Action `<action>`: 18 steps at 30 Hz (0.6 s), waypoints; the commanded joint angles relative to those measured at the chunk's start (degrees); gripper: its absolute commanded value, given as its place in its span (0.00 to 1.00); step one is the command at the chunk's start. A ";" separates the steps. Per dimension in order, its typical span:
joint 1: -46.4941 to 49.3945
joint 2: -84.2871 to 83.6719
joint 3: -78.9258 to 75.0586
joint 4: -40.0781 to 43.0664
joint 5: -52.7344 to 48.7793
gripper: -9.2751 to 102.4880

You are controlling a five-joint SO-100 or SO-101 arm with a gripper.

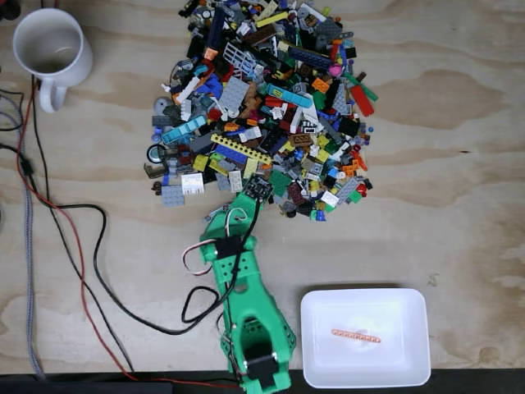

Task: Find the closest Lego and put it in the bin.

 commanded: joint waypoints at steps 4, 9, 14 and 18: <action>1.41 -13.18 -11.78 -5.45 6.77 0.21; 2.11 -19.42 -16.96 -5.71 7.47 0.20; 1.76 -21.27 -16.61 -5.89 7.21 0.22; 0.88 -23.20 -16.52 -7.03 8.00 0.17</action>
